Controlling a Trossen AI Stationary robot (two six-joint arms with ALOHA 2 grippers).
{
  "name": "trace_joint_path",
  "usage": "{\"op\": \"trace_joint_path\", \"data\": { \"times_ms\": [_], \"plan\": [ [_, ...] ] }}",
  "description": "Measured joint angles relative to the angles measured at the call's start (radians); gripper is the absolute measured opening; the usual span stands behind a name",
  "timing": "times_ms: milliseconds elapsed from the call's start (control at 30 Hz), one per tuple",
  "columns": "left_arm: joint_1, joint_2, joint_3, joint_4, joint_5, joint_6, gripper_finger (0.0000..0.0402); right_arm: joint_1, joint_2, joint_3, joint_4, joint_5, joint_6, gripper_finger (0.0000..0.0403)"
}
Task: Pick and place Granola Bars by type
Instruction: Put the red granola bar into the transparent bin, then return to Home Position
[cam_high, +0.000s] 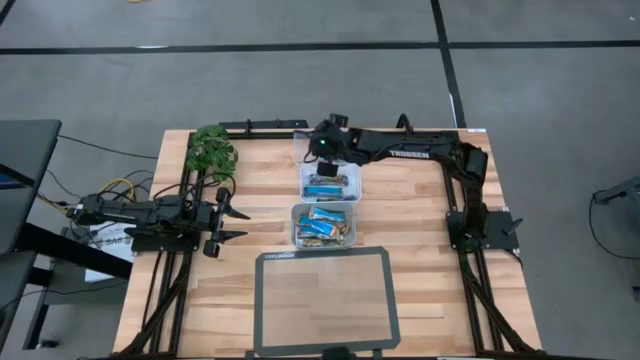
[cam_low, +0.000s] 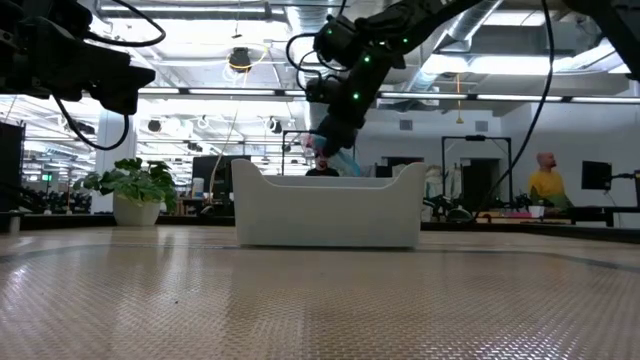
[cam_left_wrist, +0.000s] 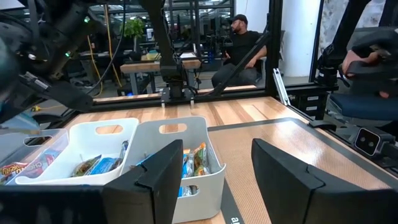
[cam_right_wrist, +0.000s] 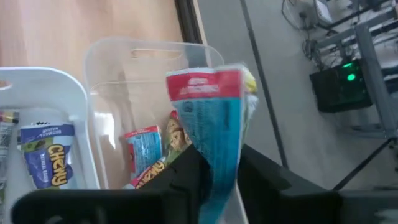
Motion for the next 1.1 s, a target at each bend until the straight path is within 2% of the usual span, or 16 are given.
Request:
{"op": "trace_joint_path", "data": {
  "times_ms": [267, 433, 667, 867, 967, 1100],
  "plan": [
    [0.0, 0.0, 0.0, 0.0, 0.0, 0.0, 0.0186, -0.012, 0.0, 0.0, -0.035, -0.019, 0.07, 0.016],
    [0.0, 0.0, 0.0, 0.0, 0.0, 0.0, 0.0186, -0.013, 0.0, 0.0, -0.044, -0.062, 0.089, 0.0194],
    [0.0, 0.0, 0.0, 0.0, 0.0, 0.0, 0.0186, -0.007, -0.004, 0.0, -0.06, -0.108, 0.143, 0.0208],
    [0.0, 0.0, 0.0, 0.0, 0.0, 0.0, 0.0186, 0.083, -0.098, -0.005, -0.094, -0.302, 0.224, 0.0205],
    [0.0, 0.0, 0.0, 0.0, 0.0, 0.0, 0.0186, 0.153, -0.181, -0.089, -0.06, -0.35, 0.246, 0.0203],
    [0.0, 0.0, 0.0, 0.0, 0.0, 0.0, 0.0186, 0.252, -0.331, -0.314, 0.12, -0.35, 0.251, 0.0203]
  ]
}}
